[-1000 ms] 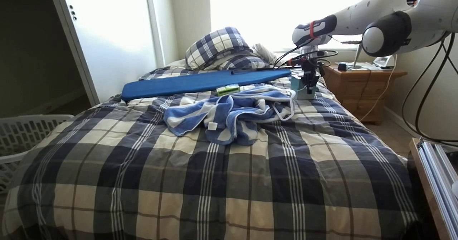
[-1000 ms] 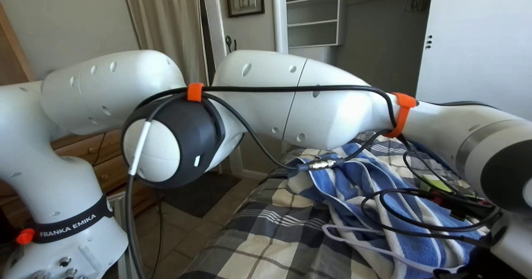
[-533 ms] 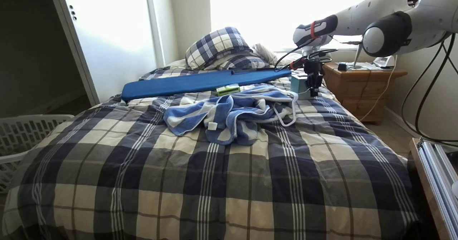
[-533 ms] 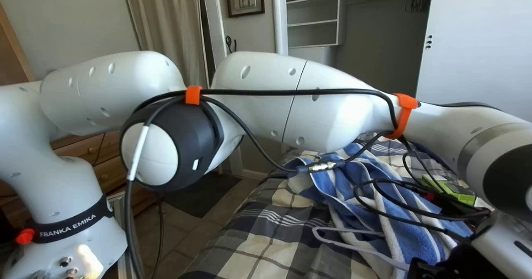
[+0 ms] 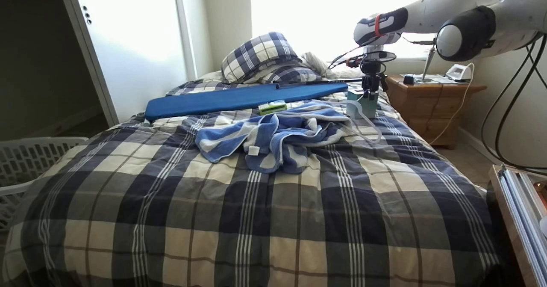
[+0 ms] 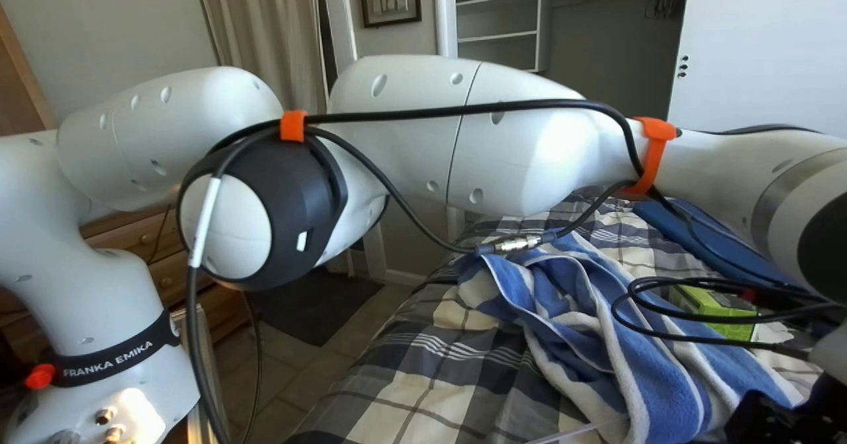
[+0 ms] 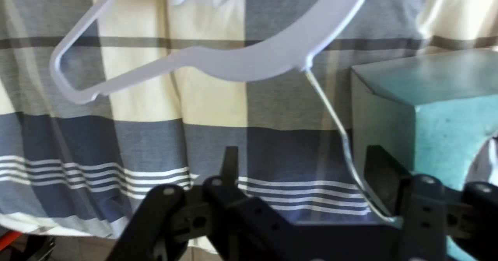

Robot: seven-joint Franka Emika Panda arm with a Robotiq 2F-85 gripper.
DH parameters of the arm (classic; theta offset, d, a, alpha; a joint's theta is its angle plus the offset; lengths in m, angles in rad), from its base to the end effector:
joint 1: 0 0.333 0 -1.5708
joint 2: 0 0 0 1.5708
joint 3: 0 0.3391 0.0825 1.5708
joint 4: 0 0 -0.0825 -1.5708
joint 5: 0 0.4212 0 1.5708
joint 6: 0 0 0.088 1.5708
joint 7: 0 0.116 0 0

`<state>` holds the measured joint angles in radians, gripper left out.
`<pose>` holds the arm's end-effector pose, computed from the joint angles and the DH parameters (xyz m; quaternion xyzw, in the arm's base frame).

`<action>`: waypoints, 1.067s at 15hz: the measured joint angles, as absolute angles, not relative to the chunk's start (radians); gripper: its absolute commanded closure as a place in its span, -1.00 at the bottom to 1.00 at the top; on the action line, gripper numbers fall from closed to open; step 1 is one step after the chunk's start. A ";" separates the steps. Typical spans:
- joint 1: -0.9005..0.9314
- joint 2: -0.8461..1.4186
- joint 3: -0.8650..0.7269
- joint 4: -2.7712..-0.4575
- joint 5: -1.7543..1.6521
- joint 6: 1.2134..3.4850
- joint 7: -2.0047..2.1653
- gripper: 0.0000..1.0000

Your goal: Lift the hanger, then put it on the bed

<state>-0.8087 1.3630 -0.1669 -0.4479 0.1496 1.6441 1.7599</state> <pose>0.5554 -0.6380 0.1762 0.2474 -0.9655 -0.0688 0.0423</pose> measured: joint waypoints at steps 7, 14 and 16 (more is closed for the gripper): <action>-0.790 1.368 -0.126 -0.449 0.154 1.938 1.940 -1.00; -0.760 1.294 0.032 -0.448 0.217 1.871 1.737 -1.00; -0.740 1.255 0.052 -0.448 0.227 1.773 1.686 -1.00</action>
<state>-0.7399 1.2549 0.0517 -0.4478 0.2272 1.7729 1.6859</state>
